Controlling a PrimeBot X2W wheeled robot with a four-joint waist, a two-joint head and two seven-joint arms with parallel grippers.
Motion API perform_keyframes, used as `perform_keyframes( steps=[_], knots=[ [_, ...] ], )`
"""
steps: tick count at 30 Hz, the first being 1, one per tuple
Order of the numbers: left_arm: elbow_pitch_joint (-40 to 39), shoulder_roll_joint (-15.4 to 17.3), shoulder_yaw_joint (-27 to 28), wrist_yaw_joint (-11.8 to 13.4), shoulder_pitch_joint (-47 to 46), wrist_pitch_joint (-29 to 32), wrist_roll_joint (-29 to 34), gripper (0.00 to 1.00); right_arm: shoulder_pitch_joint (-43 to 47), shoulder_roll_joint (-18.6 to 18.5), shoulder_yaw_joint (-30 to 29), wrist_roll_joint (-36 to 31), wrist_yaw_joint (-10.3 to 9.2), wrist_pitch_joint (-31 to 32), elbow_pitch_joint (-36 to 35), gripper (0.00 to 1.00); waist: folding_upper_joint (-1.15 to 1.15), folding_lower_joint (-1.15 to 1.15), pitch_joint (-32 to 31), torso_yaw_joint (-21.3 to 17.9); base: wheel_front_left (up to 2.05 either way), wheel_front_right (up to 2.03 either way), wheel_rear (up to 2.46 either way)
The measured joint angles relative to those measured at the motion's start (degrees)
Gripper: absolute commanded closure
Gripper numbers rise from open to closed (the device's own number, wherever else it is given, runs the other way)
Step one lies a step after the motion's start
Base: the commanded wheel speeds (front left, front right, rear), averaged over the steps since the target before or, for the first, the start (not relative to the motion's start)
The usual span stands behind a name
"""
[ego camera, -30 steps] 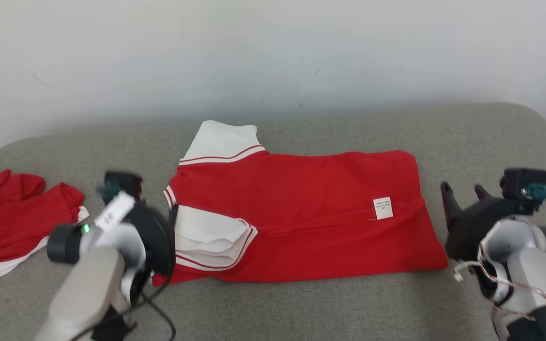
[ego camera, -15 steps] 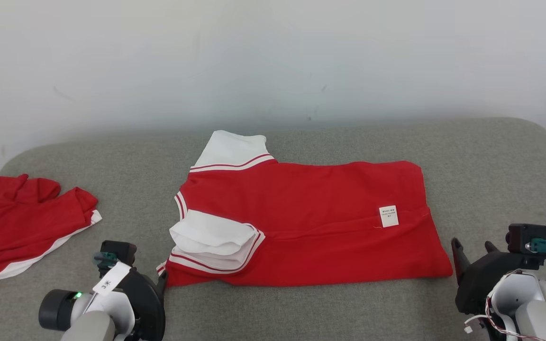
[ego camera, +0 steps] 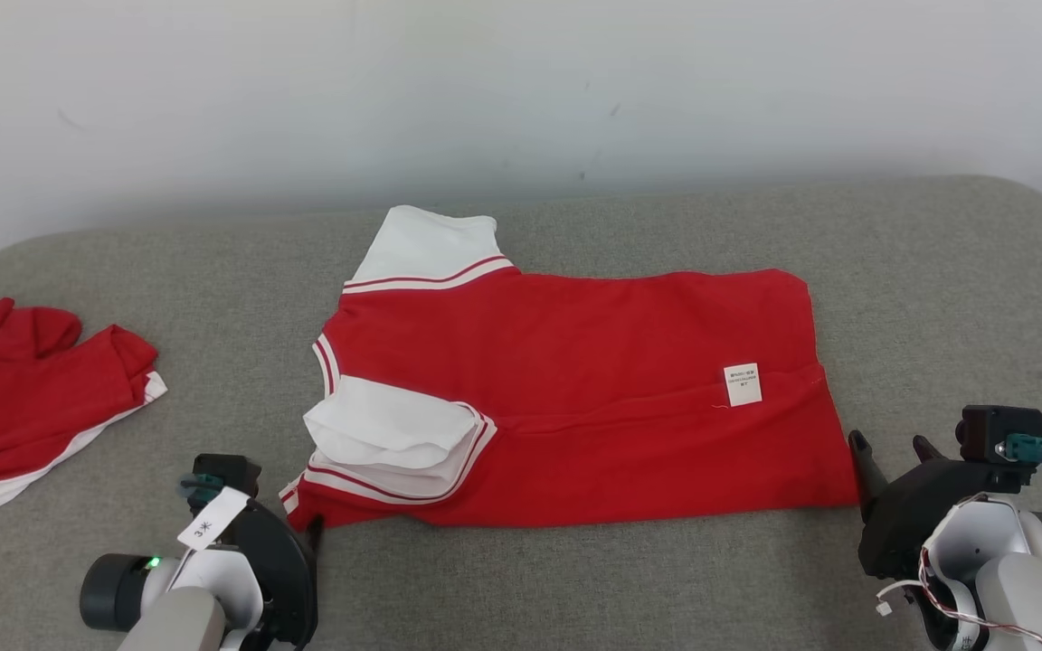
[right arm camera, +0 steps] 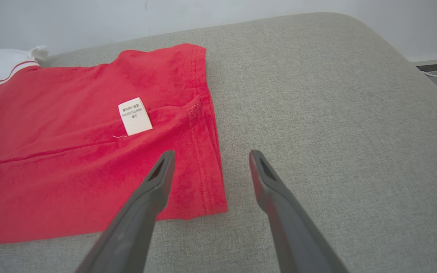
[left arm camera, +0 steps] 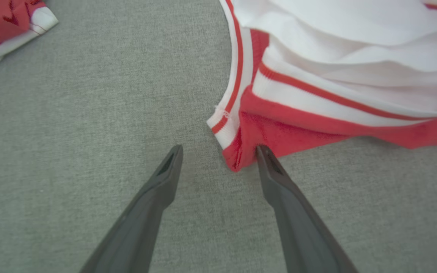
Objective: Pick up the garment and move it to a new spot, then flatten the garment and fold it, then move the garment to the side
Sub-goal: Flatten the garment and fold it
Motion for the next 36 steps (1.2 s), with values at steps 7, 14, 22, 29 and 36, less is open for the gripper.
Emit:
perform_keyframes(
  steps=[7, 14, 22, 29, 36],
  knots=[
    [0.76, -0.83, 0.09, -0.02, -0.71, 0.20, -0.32, 1.00, -0.73, -0.01, 0.24, -0.11, -0.26, 0.47, 0.36, 0.00, 0.00, 0.01, 1.22, -0.23, 0.00, 0.00, 0.00],
    [1.32, -1.23, 0.11, -0.52, -1.60, 0.31, -0.45, 1.00, -0.68, -0.60, 0.71, -1.85, -0.91, 1.41, 1.85, 0.00, 0.00, 0.01, 1.72, -0.11, 0.00, 0.00, 0.00],
    [1.87, -1.42, 0.02, -0.59, -2.32, 0.32, -0.69, 1.00, -0.81, -0.71, 0.03, -1.88, -1.42, 2.50, 5.31, 0.00, 0.00, 0.01, 1.66, 0.25, 0.00, 0.00, 0.00],
    [1.85, -1.77, -0.25, -1.03, -2.91, 0.32, -0.68, 1.00, -2.71, -0.43, -0.22, -1.45, -1.43, 2.77, 6.95, 0.00, 0.00, 0.00, 2.51, 1.03, 0.00, 0.00, 0.00],
    [1.78, -1.93, -0.35, -1.09, -3.70, 0.30, -0.68, 1.00, -5.05, 0.07, 0.05, -1.40, -1.43, 2.88, 8.09, 0.07, 0.00, 0.00, 3.59, 1.71, 0.00, 0.00, 0.00]
  ],
)
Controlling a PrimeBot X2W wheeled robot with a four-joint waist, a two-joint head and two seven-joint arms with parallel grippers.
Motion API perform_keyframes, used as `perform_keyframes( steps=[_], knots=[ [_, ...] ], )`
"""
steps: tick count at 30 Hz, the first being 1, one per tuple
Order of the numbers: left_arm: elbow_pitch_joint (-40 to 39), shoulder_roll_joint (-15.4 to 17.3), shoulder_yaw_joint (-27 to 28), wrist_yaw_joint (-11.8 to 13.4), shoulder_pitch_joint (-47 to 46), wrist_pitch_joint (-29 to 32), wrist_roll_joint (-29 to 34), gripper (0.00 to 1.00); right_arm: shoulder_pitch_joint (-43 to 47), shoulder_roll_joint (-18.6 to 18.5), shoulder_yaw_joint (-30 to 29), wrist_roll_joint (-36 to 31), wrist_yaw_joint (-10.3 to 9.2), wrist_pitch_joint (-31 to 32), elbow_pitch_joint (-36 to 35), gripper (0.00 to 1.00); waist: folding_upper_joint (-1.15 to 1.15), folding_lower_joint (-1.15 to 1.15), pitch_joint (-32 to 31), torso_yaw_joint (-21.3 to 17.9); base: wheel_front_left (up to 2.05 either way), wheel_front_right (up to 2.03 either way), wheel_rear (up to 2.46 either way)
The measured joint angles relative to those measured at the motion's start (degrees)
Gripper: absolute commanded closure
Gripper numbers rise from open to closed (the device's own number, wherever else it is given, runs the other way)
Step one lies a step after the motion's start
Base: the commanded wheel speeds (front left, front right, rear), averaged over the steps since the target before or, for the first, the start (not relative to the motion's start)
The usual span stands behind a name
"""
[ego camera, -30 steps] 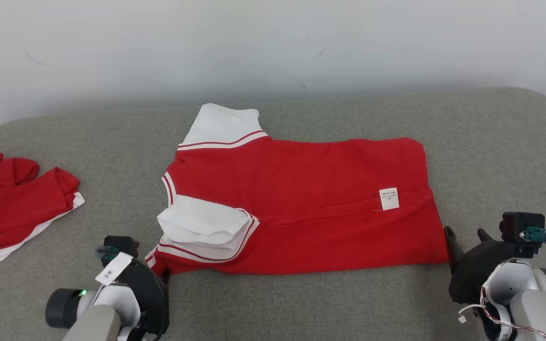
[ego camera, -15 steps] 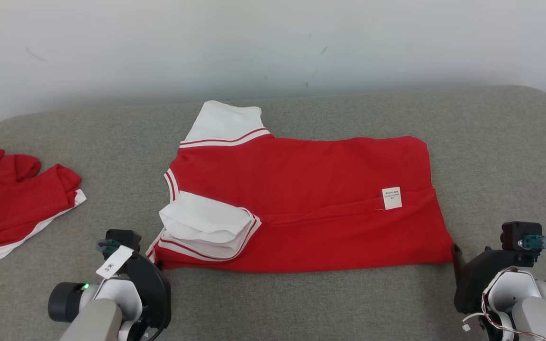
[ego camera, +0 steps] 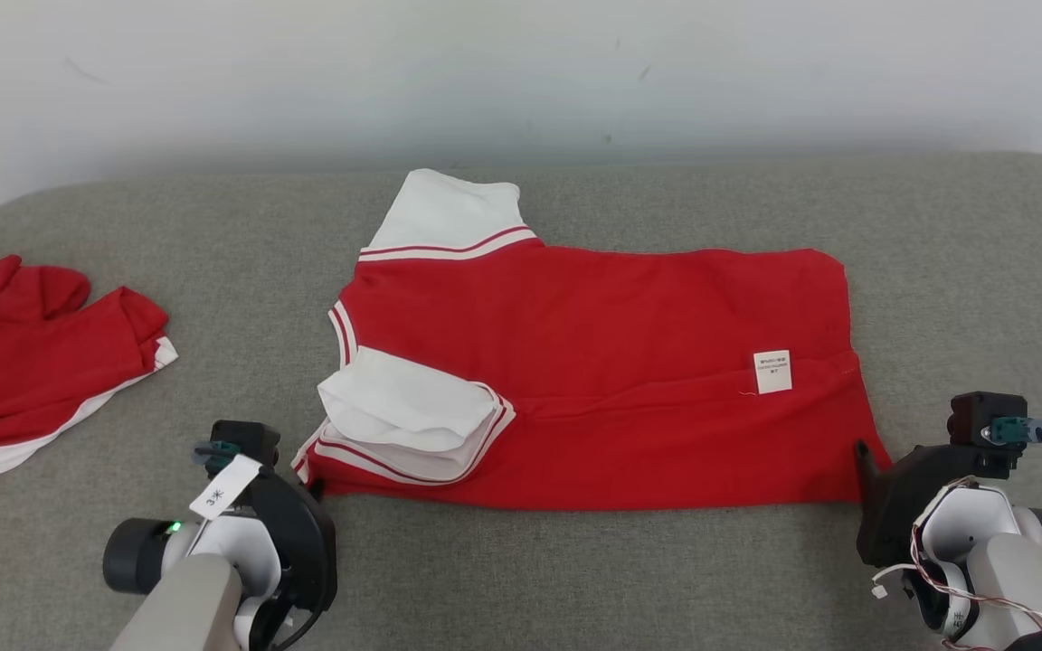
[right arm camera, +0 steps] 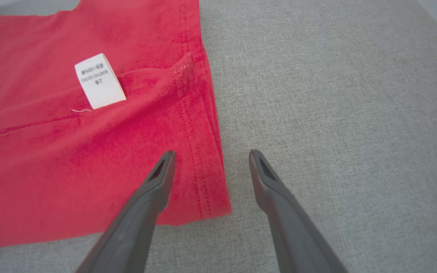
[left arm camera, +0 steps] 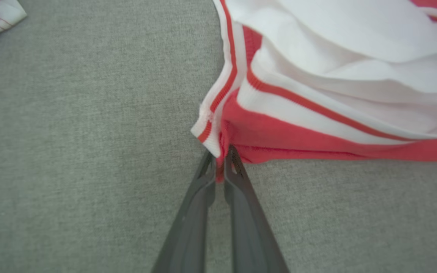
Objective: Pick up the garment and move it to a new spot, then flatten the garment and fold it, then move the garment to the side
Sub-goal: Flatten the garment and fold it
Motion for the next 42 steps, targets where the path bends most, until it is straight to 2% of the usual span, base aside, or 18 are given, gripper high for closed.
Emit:
perform_keyframes(
  steps=[1, 3, 5, 7, 10, 17, 19, 21, 23, 26, 31, 34, 36, 39, 42],
  knots=[
    [-0.03, -0.07, -0.04, 0.00, -0.07, 0.00, 0.00, 1.00, -0.20, 0.02, 0.04, 0.00, 0.00, 0.07, 0.37, 0.09, 0.00, 0.00, 0.17, 0.12, 0.00, 0.00, 0.00],
    [-0.03, -0.21, -0.12, -0.01, -0.44, 0.00, 0.00, 1.00, -0.38, 0.03, 0.08, 0.02, 0.00, 0.22, 1.38, 0.26, 0.00, 0.00, 0.48, 0.39, 0.00, 0.00, 0.00],
    [-0.01, -0.30, -0.15, -0.01, -1.10, 0.00, 0.00, 1.00, -0.48, 0.04, 0.12, 0.12, 0.00, 0.59, 1.96, 0.30, 0.00, 0.00, 0.80, 0.63, 0.00, 0.00, 0.00],
    [0.01, -0.36, -0.13, -0.01, -1.24, 0.00, 0.00, 1.00, -1.19, 0.08, 0.29, 0.14, 0.00, 0.85, 3.02, 0.42, 0.00, 0.00, 1.10, 0.83, 0.00, 0.00, 0.00],
    [0.03, -0.46, -0.13, -0.23, -1.27, -0.01, 0.00, 1.00, -2.24, 0.10, 0.54, 0.15, 0.00, 1.11, 3.67, 0.48, 0.00, 0.00, 1.39, 1.08, 0.00, 0.00, 0.00],
    [0.25, -0.54, -0.15, -0.44, -1.40, -0.10, 0.00, 1.00, -2.68, 0.15, 0.73, 0.15, -0.01, 2.15, 5.57, 0.21, 0.00, 0.00, 1.50, 1.25, 0.00, 0.00, 0.00],
    [0.35, -0.57, -0.18, -0.45, -1.47, -0.19, 0.00, 1.00, -2.70, 0.15, 0.73, 0.15, -0.01, 2.59, 6.13, 0.24, 0.00, 0.00, 1.52, 1.29, 0.00, 0.00, 0.00],
    [0.47, -0.64, -0.18, -0.45, -1.51, -0.26, 0.00, 1.00, -2.83, 0.15, 0.74, 0.15, -0.01, 2.65, 6.41, 0.47, 0.00, -0.01, 1.53, 1.31, 0.00, 0.00, 0.00],
    [0.57, -0.68, -0.18, -0.45, -1.64, -0.26, -0.01, 1.00, -3.08, 0.15, 0.77, 0.15, -0.01, 2.65, 6.57, 0.51, 0.00, -0.01, 1.55, 1.33, 0.00, 0.00, 0.00],
    [0.87, -0.67, -0.20, -0.45, -2.08, -0.27, -0.01, 1.00, -3.72, 0.10, 0.85, 0.15, -0.01, 2.65, 6.68, 0.50, 0.00, -0.01, 1.60, 1.35, 0.00, 0.00, 0.00],
    [1.12, -0.75, -0.26, -0.52, -2.16, -0.34, -0.01, 1.00, -3.93, 0.01, 0.83, 0.14, -0.03, 2.60, 6.94, 0.40, 0.00, -0.01, 1.69, 1.41, 0.00, 0.00, 0.00],
    [1.21, -0.80, -0.33, -0.52, -2.19, -0.34, -0.01, 1.00, -4.19, -0.25, 0.88, -0.12, -0.25, 2.50, 7.10, 0.31, 0.00, 0.00, 1.71, 1.51, 0.00, 0.00, 0.00],
    [1.26, -0.82, -0.40, -0.53, -2.24, -0.35, -0.01, 1.00, -4.67, -0.60, 1.12, -0.63, -0.53, 2.27, 7.16, 0.31, 0.00, -0.01, 1.71, 1.59, 0.00, 0.00, 0.00],
    [1.38, -0.86, -0.48, -0.53, -2.26, -0.43, -0.01, 1.00, -5.03, -0.80, 1.12, -1.10, -0.58, 1.51, 7.13, 0.38, 0.00, -0.01, 1.66, 1.70, 0.00, 0.00, 0.00],
    [1.52, -0.90, -0.58, -0.53, -2.27, -0.43, -0.01, 1.00, -5.04, -0.68, 1.26, -1.10, -0.59, 1.24, 7.13, 0.36, 0.00, 0.00, 1.55, 1.80, 0.00, 0.00, 0.00]
  ],
)
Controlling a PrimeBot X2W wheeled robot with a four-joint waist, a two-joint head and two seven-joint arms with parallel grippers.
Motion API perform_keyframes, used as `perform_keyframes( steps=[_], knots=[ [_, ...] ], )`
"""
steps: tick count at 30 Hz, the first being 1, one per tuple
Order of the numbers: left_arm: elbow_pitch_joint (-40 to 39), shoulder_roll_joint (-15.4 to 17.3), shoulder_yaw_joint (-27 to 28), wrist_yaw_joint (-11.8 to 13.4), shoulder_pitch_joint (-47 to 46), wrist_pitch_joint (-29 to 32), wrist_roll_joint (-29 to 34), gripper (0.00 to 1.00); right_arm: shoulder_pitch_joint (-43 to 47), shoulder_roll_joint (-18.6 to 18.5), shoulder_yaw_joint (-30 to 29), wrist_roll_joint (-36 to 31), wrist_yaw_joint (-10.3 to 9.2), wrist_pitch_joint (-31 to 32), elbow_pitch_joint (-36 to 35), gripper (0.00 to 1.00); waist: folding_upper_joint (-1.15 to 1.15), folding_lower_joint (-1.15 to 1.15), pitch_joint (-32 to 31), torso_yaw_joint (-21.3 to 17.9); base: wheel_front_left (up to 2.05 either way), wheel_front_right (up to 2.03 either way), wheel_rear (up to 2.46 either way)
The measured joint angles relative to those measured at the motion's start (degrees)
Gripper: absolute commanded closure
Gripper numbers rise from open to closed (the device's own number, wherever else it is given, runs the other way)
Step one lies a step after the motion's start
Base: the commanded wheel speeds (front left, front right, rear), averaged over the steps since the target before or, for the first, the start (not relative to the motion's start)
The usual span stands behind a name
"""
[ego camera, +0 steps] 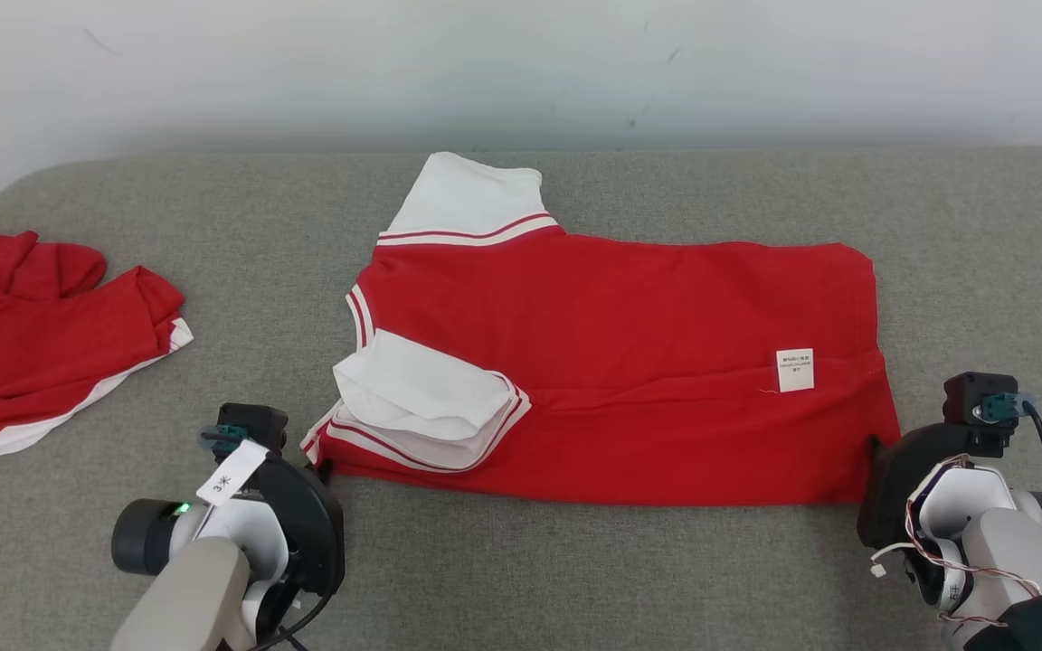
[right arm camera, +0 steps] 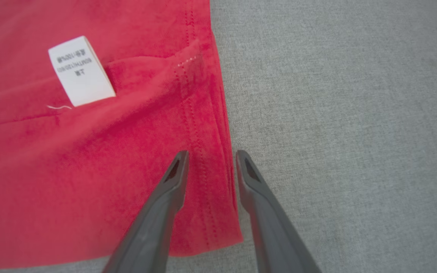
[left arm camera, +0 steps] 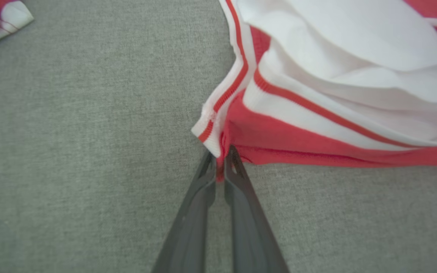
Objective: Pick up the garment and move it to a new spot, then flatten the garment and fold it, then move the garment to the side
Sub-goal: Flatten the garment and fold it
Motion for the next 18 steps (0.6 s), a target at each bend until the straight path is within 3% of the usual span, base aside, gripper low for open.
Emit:
perform_keyframes(
  steps=[3, 9, 13, 18],
  knots=[
    [0.14, -0.05, -0.08, 0.00, -0.01, 0.00, 0.00, 1.00, -0.14, 0.19, 0.00, 0.01, 0.00, 0.12, 0.69, 0.38, 0.00, 0.00, -0.11, 0.10, 0.00, 0.00, 0.00],
    [0.42, -0.20, -0.31, 0.00, -0.01, -0.42, -0.01, 1.00, -0.16, 0.27, 0.10, 0.02, 0.00, 0.82, 1.94, 0.55, 0.00, 0.00, -0.18, 0.31, 0.00, 0.00, 0.00],
    [0.48, -0.20, -0.34, -0.22, -0.05, -0.42, -0.02, 1.00, -0.16, 0.42, 0.34, 0.02, 0.00, 0.83, 2.14, 0.83, 0.00, 0.00, -0.07, 0.38, 0.00, 0.00, 0.00],
    [0.66, -0.18, -0.33, -0.40, -0.16, -0.42, -0.05, 1.00, -0.57, 0.56, 0.29, 0.03, -0.19, 0.94, 3.01, 0.76, 0.00, 0.00, -0.01, 0.35, 0.00, 0.00, 0.00]
  ],
)
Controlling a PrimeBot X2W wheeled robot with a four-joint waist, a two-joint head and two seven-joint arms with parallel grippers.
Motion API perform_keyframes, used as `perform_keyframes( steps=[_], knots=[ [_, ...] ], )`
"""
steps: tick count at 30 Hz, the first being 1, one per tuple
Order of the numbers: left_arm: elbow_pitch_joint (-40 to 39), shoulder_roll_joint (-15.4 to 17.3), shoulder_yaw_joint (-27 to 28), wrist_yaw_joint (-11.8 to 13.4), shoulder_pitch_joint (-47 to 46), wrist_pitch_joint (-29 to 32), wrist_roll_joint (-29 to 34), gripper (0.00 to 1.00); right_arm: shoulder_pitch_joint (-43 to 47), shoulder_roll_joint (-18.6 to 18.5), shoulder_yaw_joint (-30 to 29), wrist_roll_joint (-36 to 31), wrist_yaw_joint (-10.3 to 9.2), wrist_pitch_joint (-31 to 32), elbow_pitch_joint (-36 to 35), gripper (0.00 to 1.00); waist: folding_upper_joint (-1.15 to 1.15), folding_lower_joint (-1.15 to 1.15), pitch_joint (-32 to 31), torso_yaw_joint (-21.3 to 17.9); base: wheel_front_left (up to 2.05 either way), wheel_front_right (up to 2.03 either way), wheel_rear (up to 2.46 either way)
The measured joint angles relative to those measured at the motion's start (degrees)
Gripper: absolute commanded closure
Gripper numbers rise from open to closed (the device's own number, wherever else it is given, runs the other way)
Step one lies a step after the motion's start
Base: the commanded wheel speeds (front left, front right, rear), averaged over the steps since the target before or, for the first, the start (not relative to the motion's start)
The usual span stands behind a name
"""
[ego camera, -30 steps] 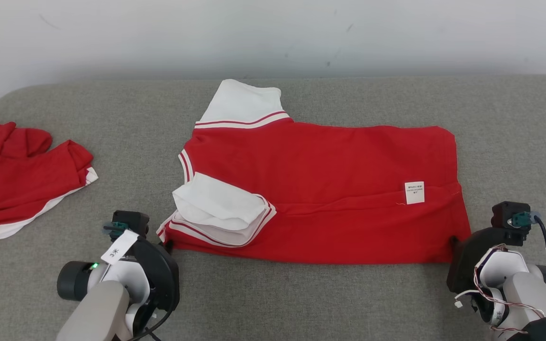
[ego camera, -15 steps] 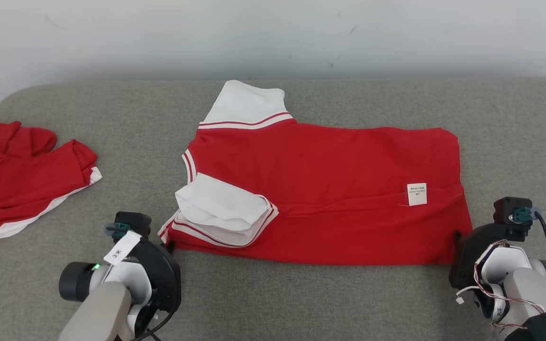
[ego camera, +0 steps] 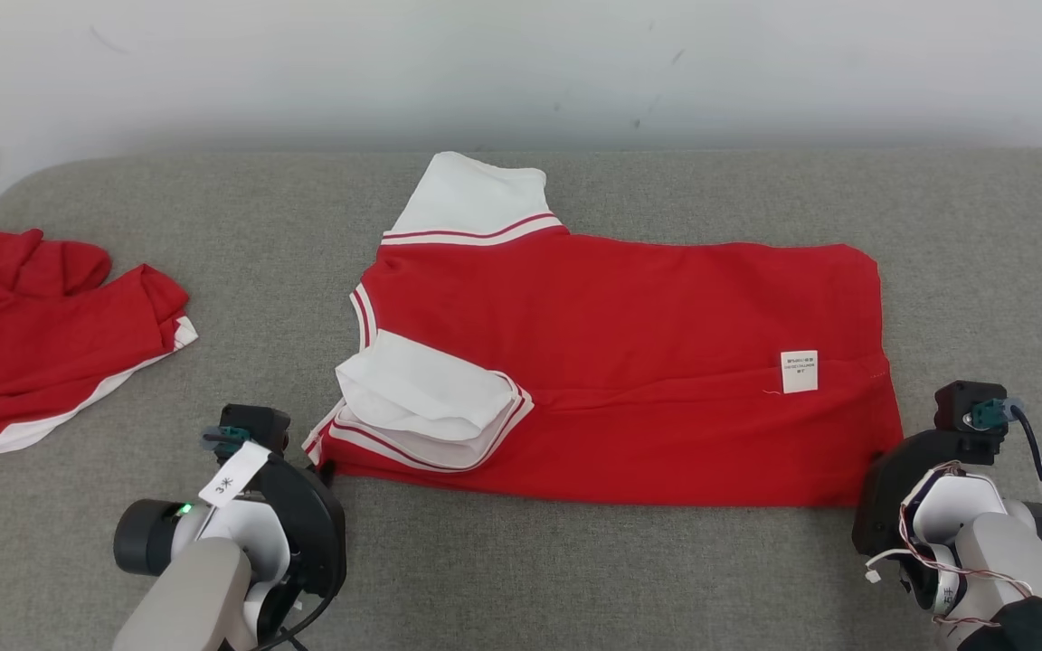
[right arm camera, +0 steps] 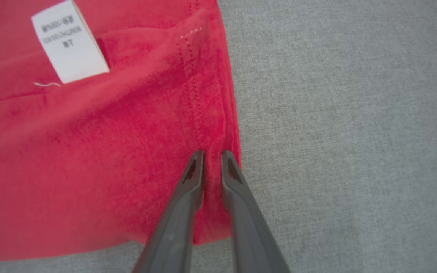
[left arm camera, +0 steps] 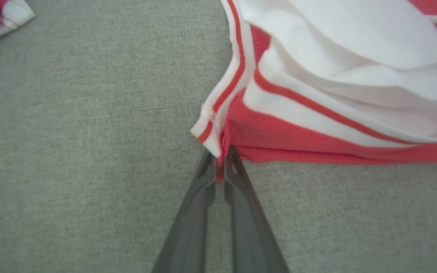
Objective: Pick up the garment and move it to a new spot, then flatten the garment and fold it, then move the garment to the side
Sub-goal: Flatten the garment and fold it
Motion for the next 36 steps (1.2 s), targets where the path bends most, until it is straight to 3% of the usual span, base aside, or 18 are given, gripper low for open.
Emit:
perform_keyframes(
  steps=[3, 4, 5, 17, 18, 19, 20, 21, 22, 29, 30, 34, 35, 36],
  knots=[
    [0.18, 0.00, -0.01, -0.01, -0.10, 0.00, -0.01, 1.00, -0.18, -0.01, -0.03, 0.01, 0.00, 0.40, 0.22, 0.82, 0.00, 0.00, -0.02, -0.03, 0.00, 0.00, 0.00],
    [0.26, -0.01, -0.02, -0.02, -0.16, 0.00, -0.02, 1.00, -0.20, -0.01, -0.02, 0.01, 0.00, 0.41, 0.25, 0.95, 0.00, 0.00, -0.04, -0.04, 0.00, 0.00, 0.00],
    [0.38, -0.01, -0.03, -0.02, -0.20, -0.01, -0.02, 1.00, -0.21, -0.02, -0.02, 0.01, 0.01, 0.41, 0.25, 1.00, 0.00, 0.00, -0.09, -0.06, 0.00, 0.00, 0.00],
    [0.88, -0.12, 0.63, -0.02, 0.51, -1.98, -1.55, 1.00, 2.98, -0.59, -0.71, 0.51, 0.21, -1.14, -1.72, 1.00, 0.00, 0.00, -3.06, -0.10, 0.00, 0.00, 0.00],
    [0.88, -0.11, 0.63, -0.02, 0.63, -2.08, -1.55, 1.00, 3.39, -0.63, -0.70, 0.51, 0.27, -1.13, -1.66, 0.85, 0.00, 0.00, -3.36, -0.12, 0.00, 0.00, 0.00],
    [0.88, -0.12, 0.64, -0.02, 0.86, -2.08, -1.56, 1.00, 3.60, -0.60, -0.67, 0.51, 0.27, -1.13, -1.58, 0.55, 0.00, 0.00, -3.64, -0.15, 0.00, 0.00, 0.00],
    [0.88, -0.12, 0.64, -0.02, 0.86, -2.08, -1.56, 1.00, 3.60, -0.60, -0.67, 0.51, 0.27, -1.13, -1.58, 0.41, 0.00, 0.00, -3.64, -0.15, 0.00, 0.00, 0.00],
    [0.86, -0.11, 0.69, -0.02, 1.37, -2.09, -1.66, 1.00, 3.64, -0.53, -0.58, 0.51, 0.27, -1.12, -1.58, 0.06, 0.00, 0.00, -3.89, -0.20, 0.00, 0.00, 0.00],
    [0.91, -0.14, 0.59, -0.02, 1.85, -2.09, -1.67, 1.00, 3.67, -0.51, -0.62, 0.53, 0.27, -1.12, -1.66, 0.00, 0.00, 0.00, -4.07, -0.28, 0.00, 0.00, 0.00],
    [0.87, -0.18, 0.31, -0.02, 2.45, -2.09, -1.69, 1.00, 3.85, -0.26, -0.48, 0.58, 0.27, -1.04, -1.77, 0.00, 0.00, 0.00, -4.11, -0.53, 0.00, 0.00, 0.00],
    [0.87, -0.19, 0.24, -0.02, 2.46, -2.09, -1.69, 1.00, 3.85, -0.21, -0.44, 0.58, 0.27, -0.97, -1.77, 0.19, 0.00, 0.00, -4.09, -0.53, 0.00, 0.00, 0.00],
    [0.86, -0.19, 0.07, -0.02, 2.46, -2.07, -1.69, 1.00, 3.85, -0.21, -0.40, 0.58, 0.27, -0.63, -1.80, 0.24, 0.00, 0.00, -4.08, -0.48, 0.00, 0.00, 0.00],
    [0.86, -0.19, 0.05, -0.02, 2.46, -2.05, -1.69, 1.00, 3.85, -0.22, -0.40, 0.58, 0.27, -0.62, -1.80, 0.32, 0.00, 0.00, -4.09, -0.46, 0.00, 0.00, 0.00],
    [0.86, -0.19, 0.05, -0.02, 2.46, -2.01, -1.69, 1.00, 3.85, -0.24, -0.40, 0.58, 0.27, -0.60, -1.80, 0.51, 0.00, 0.00, -4.11, -0.44, 0.00, 0.00, 0.00]
  ],
)
